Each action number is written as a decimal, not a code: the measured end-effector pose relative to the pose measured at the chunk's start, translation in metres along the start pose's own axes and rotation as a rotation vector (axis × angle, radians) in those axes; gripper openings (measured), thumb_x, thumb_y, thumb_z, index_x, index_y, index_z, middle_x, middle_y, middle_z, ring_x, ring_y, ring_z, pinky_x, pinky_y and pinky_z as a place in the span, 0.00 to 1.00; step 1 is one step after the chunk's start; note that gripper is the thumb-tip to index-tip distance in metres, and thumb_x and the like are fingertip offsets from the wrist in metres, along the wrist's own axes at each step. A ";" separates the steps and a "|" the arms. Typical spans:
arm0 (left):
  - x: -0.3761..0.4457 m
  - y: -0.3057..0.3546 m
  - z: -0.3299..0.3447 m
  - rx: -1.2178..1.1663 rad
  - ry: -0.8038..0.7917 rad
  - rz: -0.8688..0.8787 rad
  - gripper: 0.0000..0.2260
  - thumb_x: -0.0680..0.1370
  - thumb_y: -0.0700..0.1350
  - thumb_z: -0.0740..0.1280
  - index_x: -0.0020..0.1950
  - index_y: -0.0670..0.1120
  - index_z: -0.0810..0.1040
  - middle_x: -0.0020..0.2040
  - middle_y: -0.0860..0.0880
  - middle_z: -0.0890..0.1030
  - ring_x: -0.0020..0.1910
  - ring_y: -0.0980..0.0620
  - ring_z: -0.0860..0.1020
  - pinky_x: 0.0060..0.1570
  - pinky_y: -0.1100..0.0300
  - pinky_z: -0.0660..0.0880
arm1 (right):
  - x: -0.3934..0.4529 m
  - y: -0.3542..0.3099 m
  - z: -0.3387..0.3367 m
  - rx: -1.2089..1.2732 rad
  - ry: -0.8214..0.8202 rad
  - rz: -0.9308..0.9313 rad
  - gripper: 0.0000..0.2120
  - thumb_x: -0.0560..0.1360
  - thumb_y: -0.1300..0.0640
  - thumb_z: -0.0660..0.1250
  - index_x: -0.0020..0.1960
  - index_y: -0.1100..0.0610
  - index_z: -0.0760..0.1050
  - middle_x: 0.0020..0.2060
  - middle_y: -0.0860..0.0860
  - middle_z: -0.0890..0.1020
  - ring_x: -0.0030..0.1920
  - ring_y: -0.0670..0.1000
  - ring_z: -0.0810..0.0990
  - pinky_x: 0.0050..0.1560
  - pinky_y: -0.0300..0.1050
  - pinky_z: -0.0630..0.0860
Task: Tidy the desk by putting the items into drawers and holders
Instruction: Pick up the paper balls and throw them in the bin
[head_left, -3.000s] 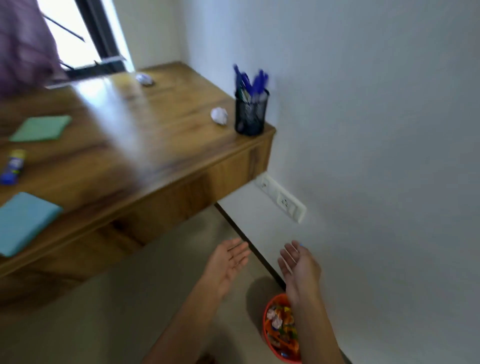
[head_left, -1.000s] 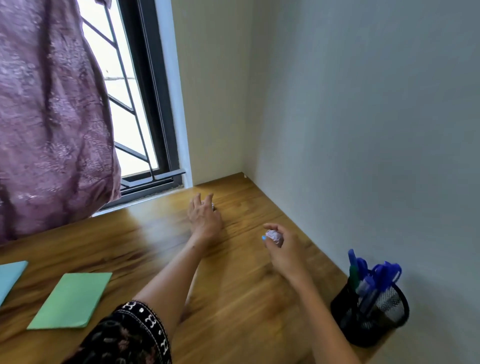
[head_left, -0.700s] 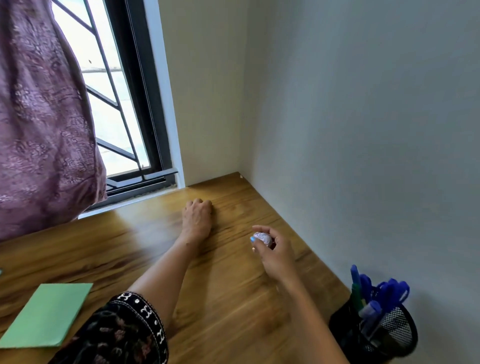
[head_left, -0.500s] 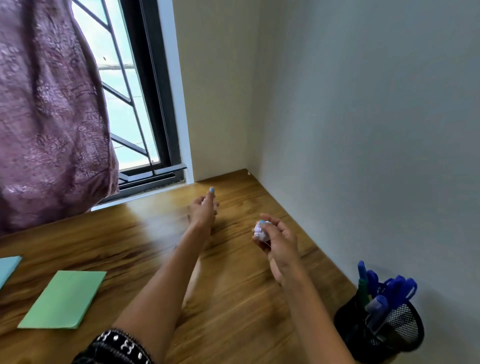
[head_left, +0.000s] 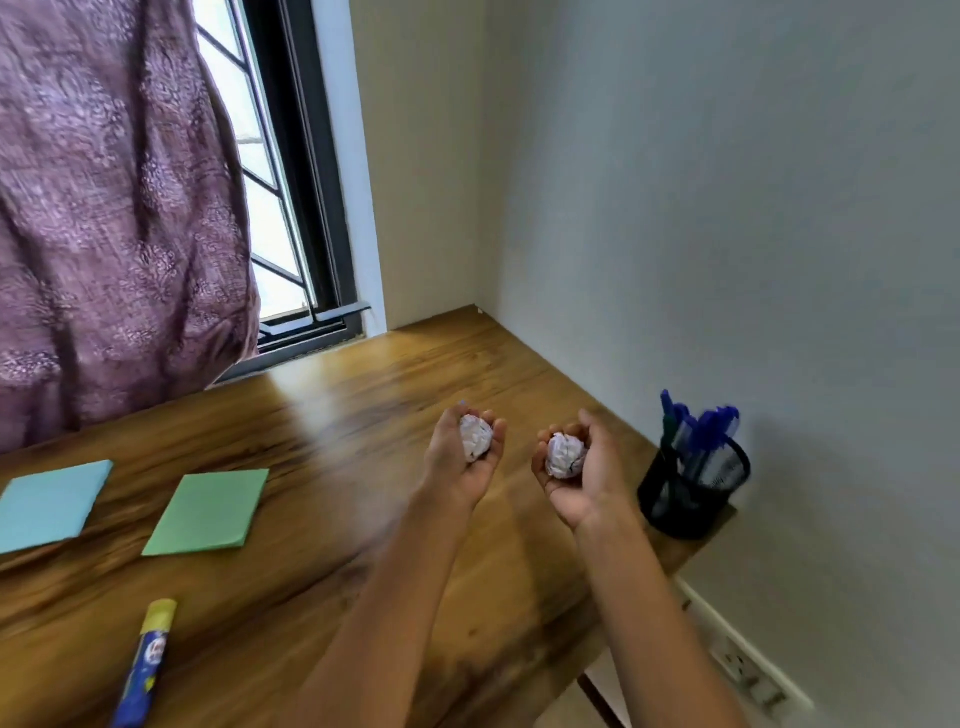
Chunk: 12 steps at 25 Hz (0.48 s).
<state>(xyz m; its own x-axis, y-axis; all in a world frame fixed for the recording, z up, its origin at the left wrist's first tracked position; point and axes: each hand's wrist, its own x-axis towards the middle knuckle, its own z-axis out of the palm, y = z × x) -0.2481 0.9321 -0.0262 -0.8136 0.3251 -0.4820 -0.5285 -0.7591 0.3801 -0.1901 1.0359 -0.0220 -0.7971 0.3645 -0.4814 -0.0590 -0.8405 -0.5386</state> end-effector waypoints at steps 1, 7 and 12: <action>-0.013 -0.007 -0.005 -0.007 -0.006 -0.013 0.11 0.78 0.41 0.62 0.36 0.42 0.70 0.31 0.47 0.72 0.33 0.53 0.72 0.28 0.64 0.78 | -0.014 0.000 -0.008 0.022 0.008 -0.014 0.16 0.77 0.52 0.62 0.32 0.55 0.67 0.23 0.49 0.75 0.26 0.47 0.75 0.24 0.34 0.72; -0.078 -0.063 -0.045 0.102 -0.013 -0.166 0.14 0.78 0.45 0.63 0.34 0.43 0.68 0.30 0.47 0.71 0.27 0.53 0.72 0.21 0.69 0.72 | -0.092 0.009 -0.082 0.106 0.078 -0.112 0.19 0.78 0.50 0.58 0.29 0.54 0.63 0.19 0.47 0.70 0.19 0.45 0.70 0.21 0.32 0.64; -0.130 -0.131 -0.069 0.250 -0.008 -0.317 0.16 0.79 0.46 0.61 0.32 0.43 0.68 0.30 0.48 0.70 0.28 0.53 0.70 0.19 0.70 0.69 | -0.155 0.009 -0.158 0.175 0.237 -0.165 0.20 0.79 0.51 0.56 0.29 0.54 0.61 0.18 0.48 0.68 0.17 0.46 0.66 0.20 0.31 0.60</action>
<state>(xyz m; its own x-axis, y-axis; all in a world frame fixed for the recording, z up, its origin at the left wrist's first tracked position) -0.0562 0.9506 -0.0682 -0.6025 0.5257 -0.6006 -0.7951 -0.4606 0.3945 0.0278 1.0358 -0.0618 -0.6077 0.5674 -0.5557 -0.2946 -0.8108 -0.5057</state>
